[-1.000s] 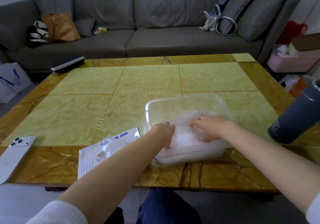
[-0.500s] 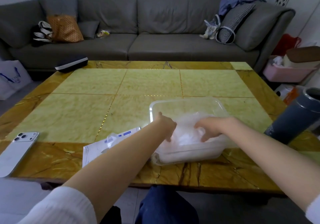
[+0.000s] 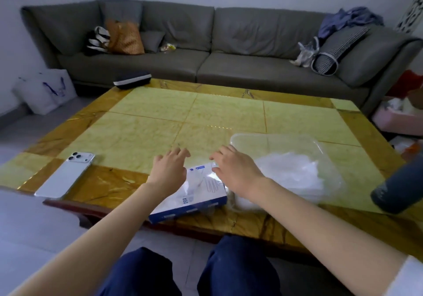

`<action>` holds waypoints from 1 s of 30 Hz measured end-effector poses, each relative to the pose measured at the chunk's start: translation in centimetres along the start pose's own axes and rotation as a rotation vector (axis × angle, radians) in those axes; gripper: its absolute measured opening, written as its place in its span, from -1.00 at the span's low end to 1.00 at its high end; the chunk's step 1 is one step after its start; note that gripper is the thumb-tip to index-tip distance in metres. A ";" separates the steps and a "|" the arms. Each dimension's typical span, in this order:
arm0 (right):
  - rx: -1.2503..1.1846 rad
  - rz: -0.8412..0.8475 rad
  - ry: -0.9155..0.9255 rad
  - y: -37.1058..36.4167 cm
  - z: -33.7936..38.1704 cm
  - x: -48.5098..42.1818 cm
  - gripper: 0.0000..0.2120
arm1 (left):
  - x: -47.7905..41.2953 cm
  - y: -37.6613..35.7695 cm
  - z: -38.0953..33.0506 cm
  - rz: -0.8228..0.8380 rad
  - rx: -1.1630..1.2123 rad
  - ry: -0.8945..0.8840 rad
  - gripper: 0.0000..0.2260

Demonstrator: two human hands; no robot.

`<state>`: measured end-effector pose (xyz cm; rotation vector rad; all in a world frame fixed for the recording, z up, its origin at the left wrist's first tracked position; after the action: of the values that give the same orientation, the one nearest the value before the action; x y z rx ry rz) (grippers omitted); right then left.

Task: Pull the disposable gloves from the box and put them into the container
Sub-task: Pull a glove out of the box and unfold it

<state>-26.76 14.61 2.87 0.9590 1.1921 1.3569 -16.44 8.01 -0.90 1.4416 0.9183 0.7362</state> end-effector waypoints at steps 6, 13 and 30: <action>-0.114 0.184 -0.033 -6.6 3.9 -1.7 -0.53 | 3.5 -5.1 4.3 0.200 0.147 0.138 -0.58; -0.122 0.084 -0.106 -7.0 2.6 -2.3 -0.83 | 4.4 -6.6 4.9 0.238 0.252 0.064 -0.61; -0.469 -0.136 -0.343 3.1 -4.4 -0.5 -0.60 | 2.9 -0.3 1.8 0.086 0.413 0.029 -0.61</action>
<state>-31.53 13.62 5.09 0.7197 0.6284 1.2274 -13.54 9.65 -1.53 1.8453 1.0794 0.6550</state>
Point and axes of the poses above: each hand's wrist, its own x-axis away from the middle knuckle, its own y-axis out of the back of the hand, z = x × y, the point moved 9 cm from there along -x, towards the middle knuckle, and after that the axes turned 5 degrees about -x, right-handed, at the moved point
